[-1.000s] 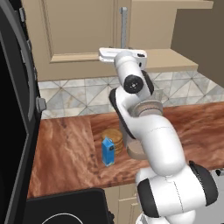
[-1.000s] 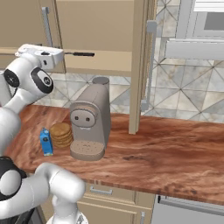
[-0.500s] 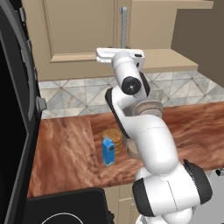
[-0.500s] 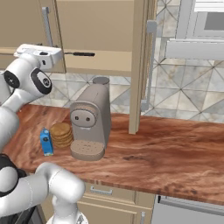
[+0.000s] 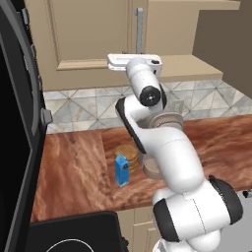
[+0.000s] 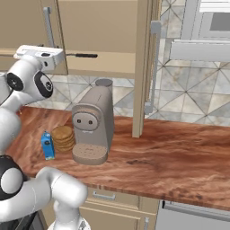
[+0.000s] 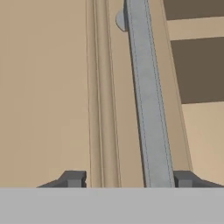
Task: Pick the pan from the cabinet and place it on the stove. Then turn on the stove burner for the pan.
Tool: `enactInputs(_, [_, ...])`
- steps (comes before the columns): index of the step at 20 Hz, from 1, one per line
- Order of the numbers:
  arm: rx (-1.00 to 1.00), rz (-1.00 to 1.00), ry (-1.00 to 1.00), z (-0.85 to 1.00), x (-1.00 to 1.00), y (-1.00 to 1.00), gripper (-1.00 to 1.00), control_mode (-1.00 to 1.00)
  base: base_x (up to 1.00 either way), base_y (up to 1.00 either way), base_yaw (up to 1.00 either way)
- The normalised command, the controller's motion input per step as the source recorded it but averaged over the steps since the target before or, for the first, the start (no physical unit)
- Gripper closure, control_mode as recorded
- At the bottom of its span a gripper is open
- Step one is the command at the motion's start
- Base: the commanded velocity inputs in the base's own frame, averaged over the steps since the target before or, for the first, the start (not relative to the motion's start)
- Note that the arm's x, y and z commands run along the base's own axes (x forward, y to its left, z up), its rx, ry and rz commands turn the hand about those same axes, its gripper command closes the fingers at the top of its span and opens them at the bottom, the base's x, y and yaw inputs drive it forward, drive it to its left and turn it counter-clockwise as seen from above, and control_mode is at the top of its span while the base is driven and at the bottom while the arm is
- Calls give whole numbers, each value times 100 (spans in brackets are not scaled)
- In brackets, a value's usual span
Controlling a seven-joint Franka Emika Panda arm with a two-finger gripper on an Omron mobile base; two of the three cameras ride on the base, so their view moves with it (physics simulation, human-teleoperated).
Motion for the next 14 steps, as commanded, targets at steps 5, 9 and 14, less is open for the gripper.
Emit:
enactInputs(5, [0, 11, 0, -5, 28, -28, 100, -100, 0, 0, 0])
enactInputs(9, [0, 9, 0, -3, 13, -35, 100, -100, 0, 0, 0])
enactInputs(14, [0, 1, 0, 0, 0, -26, 100, -100, 0, 0, 0])
